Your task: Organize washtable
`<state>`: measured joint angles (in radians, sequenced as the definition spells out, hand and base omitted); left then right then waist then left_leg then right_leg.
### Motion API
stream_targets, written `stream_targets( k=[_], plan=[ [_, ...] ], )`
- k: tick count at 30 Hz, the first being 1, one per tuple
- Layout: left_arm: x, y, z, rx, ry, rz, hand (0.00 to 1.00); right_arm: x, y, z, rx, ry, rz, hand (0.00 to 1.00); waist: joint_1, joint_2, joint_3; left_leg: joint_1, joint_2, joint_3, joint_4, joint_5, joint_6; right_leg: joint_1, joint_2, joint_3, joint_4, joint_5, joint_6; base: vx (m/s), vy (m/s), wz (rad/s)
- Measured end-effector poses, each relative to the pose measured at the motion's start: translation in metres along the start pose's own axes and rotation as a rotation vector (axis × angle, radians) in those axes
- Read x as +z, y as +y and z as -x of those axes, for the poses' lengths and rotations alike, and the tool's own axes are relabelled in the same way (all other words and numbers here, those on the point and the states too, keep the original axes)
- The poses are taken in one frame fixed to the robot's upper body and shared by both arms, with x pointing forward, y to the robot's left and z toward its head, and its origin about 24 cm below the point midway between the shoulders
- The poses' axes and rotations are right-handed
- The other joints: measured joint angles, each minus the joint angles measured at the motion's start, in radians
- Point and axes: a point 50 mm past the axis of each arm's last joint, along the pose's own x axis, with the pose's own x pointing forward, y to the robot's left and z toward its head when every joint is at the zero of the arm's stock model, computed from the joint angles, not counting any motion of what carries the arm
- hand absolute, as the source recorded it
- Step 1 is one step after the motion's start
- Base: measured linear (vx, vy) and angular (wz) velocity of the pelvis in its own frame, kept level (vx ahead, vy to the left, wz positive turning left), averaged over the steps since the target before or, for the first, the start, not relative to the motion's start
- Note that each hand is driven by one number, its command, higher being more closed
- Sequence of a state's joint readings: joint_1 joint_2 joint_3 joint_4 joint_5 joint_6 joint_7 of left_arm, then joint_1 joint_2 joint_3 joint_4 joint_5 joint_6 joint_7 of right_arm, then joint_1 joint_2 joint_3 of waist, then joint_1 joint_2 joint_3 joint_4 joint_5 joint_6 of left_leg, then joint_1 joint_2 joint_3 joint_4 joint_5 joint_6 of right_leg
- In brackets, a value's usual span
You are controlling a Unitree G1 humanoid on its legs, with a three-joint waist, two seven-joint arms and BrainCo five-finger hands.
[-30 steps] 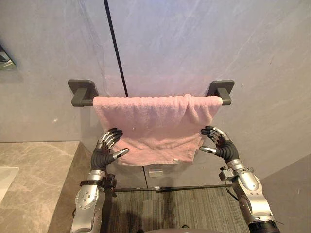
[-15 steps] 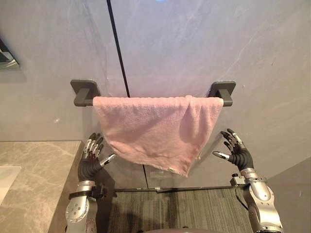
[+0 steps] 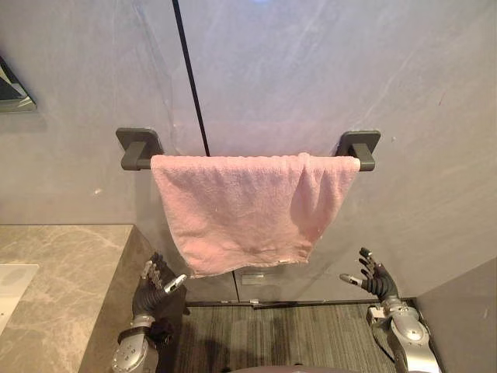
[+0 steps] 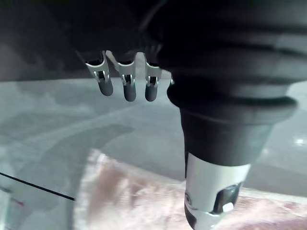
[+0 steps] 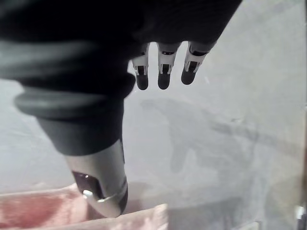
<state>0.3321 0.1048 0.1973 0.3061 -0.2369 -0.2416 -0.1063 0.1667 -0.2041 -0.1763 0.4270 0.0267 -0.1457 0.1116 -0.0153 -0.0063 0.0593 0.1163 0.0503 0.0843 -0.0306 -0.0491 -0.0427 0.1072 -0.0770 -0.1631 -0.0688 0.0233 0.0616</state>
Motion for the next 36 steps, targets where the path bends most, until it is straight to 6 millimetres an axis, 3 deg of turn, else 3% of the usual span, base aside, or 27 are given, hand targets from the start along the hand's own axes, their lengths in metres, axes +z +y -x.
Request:
stream_targets(
  k=[9,16,26,36],
  plan=[
    [-0.058,0.012,0.02,0.057,0.292,-0.118,0.0,-0.05,0.009,0.011,0.052,0.23,0.105,0.0,-0.001,0.003,0.0,0.004,0.0,0.0,0.003,0.0,0.0,-0.002,0.0,0.0,0.002,0.0,0.0,-0.04,-0.008,0.0],
    [-0.087,0.012,0.033,0.039,0.452,-0.178,0.0,-0.076,0.016,0.022,0.091,0.357,0.184,0.0,0.0,0.008,0.003,0.007,0.0,0.001,0.006,0.0,0.0,0.0,-0.001,0.001,0.009,0.0,0.0,-0.02,-0.003,0.0],
    [-0.103,0.01,0.042,0.035,0.538,-0.206,0.0,-0.098,0.018,0.035,0.096,0.48,0.202,0.0,0.0,0.009,0.004,0.007,0.0,0.001,-0.003,0.001,-0.002,-0.006,-0.001,0.0,0.011,-0.001,0.001,0.0,0.0,0.0],
    [-0.105,0.011,0.043,0.054,0.554,-0.209,0.0,-0.099,0.016,0.031,0.066,0.495,0.198,0.0,0.004,0.005,0.017,-0.003,0.002,0.032,-0.007,-0.001,-0.003,-0.037,0.002,0.035,0.018,-0.005,0.001,0.0,0.001,-0.08]
  ],
)
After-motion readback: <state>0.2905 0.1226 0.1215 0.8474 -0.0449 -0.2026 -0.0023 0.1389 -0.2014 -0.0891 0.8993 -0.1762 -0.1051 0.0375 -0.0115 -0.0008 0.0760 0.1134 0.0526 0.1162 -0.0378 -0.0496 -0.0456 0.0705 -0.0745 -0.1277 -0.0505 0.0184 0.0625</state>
